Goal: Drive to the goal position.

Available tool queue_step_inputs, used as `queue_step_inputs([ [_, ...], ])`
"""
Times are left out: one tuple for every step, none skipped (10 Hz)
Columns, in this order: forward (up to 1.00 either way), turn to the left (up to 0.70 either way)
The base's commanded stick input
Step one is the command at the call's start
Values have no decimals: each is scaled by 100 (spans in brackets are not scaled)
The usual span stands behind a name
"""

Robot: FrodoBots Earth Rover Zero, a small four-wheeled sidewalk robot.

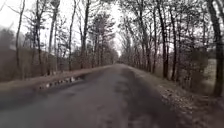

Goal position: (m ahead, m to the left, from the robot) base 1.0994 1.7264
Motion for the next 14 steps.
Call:
queue_step_inputs([
  [85, -19],
  [85, -24],
  [85, -29],
  [85, 0],
  [85, 0],
  [85, 0],
  [85, 0],
  [85, -3],
  [85, -6],
  [85, -9],
  [85, -12],
  [85, -15],
  [85, -18],
  [85, -21],
])
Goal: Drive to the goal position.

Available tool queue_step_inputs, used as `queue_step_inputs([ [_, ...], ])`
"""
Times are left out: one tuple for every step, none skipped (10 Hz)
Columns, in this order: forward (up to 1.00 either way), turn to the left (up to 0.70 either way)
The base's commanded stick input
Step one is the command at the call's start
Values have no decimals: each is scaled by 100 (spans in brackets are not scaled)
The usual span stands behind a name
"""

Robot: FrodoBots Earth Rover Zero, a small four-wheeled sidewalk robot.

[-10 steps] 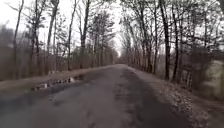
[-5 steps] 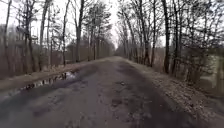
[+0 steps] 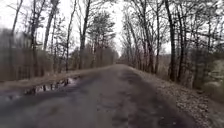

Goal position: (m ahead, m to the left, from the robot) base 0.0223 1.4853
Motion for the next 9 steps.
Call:
queue_step_inputs([
  [85, -24],
  [85, -27],
  [85, -30],
  [85, -33],
  [85, -25],
  [85, -14],
  [85, -3],
  [85, 0],
  [85, 0],
])
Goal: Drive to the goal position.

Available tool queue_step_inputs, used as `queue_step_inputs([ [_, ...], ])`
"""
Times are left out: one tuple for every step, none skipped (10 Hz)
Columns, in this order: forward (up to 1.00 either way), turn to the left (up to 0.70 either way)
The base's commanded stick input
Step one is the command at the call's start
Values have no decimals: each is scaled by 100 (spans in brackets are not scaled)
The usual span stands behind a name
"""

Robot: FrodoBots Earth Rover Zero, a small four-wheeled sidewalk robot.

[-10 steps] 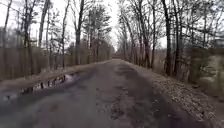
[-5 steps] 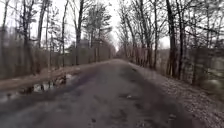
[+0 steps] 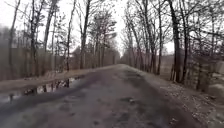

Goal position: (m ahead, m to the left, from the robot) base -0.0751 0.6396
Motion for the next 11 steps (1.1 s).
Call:
queue_step_inputs([
  [85, 0],
  [85, 0],
  [85, 0],
  [85, 0],
  [85, 0],
  [85, 0],
  [85, 0],
  [85, 0],
  [85, 0],
  [85, 0],
  [85, 0],
])
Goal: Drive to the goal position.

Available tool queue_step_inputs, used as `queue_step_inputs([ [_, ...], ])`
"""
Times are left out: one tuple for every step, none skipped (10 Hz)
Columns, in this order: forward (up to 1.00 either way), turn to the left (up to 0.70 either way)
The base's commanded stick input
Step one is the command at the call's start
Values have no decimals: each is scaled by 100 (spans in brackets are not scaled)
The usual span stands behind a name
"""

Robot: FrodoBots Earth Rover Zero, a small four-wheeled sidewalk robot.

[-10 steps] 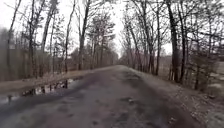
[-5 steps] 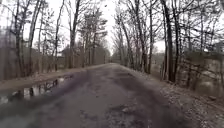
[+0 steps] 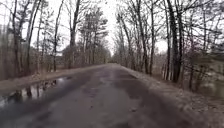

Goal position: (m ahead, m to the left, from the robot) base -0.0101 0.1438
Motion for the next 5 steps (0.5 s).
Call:
queue_step_inputs([
  [0, 0],
  [0, 0],
  [0, 0],
  [0, 0],
  [0, 0],
])
